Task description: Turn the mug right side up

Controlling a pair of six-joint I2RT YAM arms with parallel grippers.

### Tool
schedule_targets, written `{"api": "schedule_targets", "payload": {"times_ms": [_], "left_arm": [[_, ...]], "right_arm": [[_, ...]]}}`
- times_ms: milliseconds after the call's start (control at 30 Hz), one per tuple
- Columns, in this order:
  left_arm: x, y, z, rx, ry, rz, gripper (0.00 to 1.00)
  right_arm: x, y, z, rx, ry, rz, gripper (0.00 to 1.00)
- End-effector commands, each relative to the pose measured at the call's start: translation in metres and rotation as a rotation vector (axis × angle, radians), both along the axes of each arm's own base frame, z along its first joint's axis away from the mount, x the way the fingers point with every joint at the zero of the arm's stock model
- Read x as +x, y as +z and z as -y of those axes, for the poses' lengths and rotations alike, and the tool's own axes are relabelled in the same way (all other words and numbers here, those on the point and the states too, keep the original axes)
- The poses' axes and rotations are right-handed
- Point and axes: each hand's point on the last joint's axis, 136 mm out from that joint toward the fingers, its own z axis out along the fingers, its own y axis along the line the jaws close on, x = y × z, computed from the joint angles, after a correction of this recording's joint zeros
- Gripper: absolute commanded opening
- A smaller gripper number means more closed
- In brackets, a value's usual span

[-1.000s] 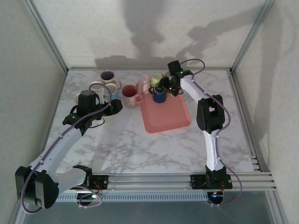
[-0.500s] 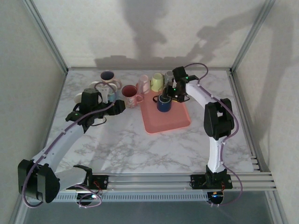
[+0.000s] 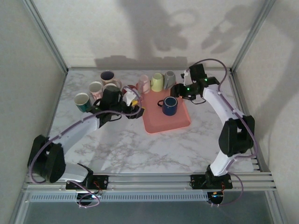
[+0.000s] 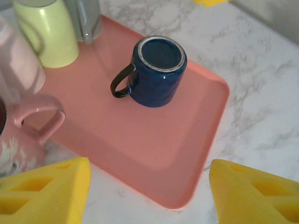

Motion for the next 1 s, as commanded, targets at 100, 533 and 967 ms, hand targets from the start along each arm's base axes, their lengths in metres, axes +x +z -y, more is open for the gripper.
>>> {"api": "schedule_targets", "payload": {"times_ms": [100,533,967], "left_arm": [[0.031,-0.004,0.036,0.159,-0.301,0.246,0.67],[0.066,-0.081,0.089,0.349,-0.646,0.296,0.64],[0.087,-0.125,0.095,0.448,-0.735,0.344,0.63]], "right_arm": [[-0.018,-0.01,0.017,0.052,-0.028,-0.037,0.65],[-0.026,-0.011,0.054,0.166,-0.084,-0.059,0.65],[-0.022,-0.008,0.066,0.213,-0.101,-0.064,0.64]]}}
